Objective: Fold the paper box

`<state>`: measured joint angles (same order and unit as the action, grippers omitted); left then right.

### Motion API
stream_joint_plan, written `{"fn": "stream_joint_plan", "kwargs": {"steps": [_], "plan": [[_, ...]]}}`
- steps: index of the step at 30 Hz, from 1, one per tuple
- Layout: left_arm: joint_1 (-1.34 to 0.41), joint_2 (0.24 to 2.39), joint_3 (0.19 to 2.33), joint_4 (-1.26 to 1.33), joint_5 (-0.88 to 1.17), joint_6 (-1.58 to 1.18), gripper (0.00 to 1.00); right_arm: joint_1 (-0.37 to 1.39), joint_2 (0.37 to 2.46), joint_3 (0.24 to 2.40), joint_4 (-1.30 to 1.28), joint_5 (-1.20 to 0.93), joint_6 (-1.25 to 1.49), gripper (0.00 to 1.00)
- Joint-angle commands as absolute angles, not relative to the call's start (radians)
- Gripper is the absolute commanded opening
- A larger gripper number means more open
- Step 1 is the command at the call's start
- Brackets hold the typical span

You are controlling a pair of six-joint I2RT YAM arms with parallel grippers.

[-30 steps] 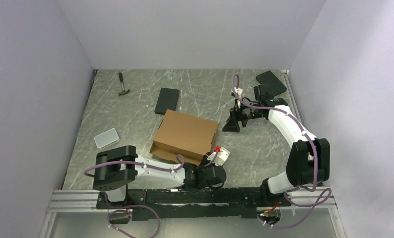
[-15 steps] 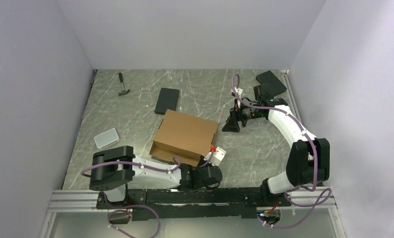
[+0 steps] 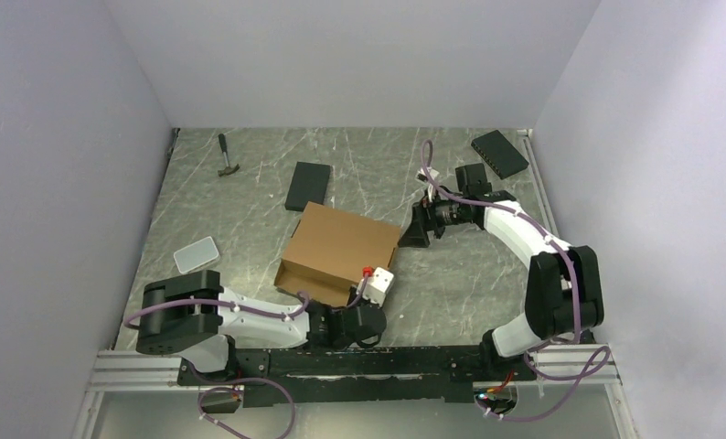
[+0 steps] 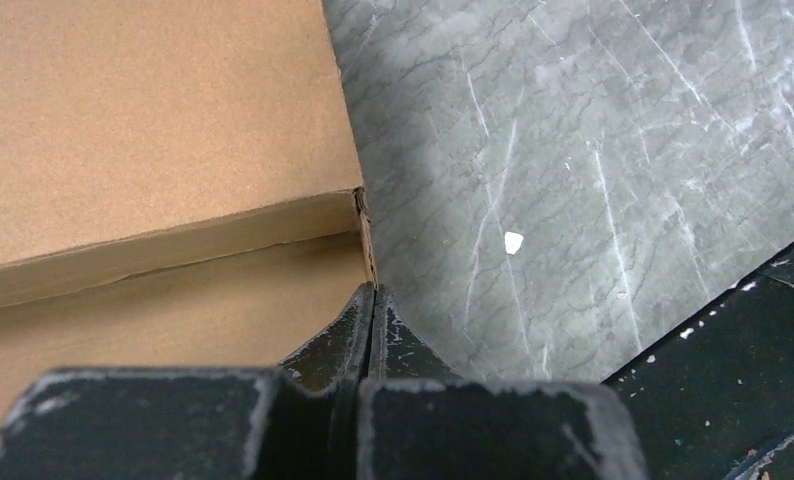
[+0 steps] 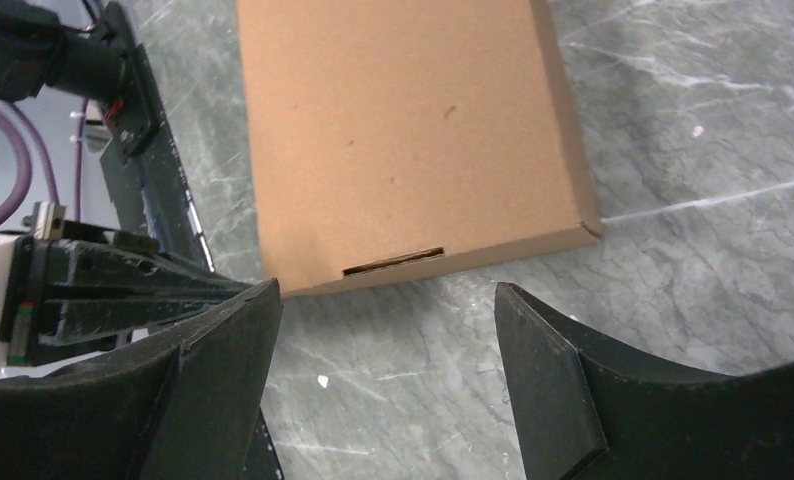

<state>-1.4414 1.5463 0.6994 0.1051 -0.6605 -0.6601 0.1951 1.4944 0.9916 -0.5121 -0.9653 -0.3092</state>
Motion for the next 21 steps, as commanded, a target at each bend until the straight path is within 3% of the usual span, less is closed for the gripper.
{"fn": "stream_joint_plan", "kwargs": {"steps": [1, 21], "plan": [[-1.425, 1.514, 0.68, 0.142, -0.64, -0.681, 0.0, 0.192, 1.526, 0.965, -0.348, -0.926, -0.166, 0.82], [-1.384, 1.499, 0.717, 0.099, -0.628, -0.677, 0.0, 0.184, 1.658, 0.977, -0.233, -0.91, -0.042, 0.82]]}}
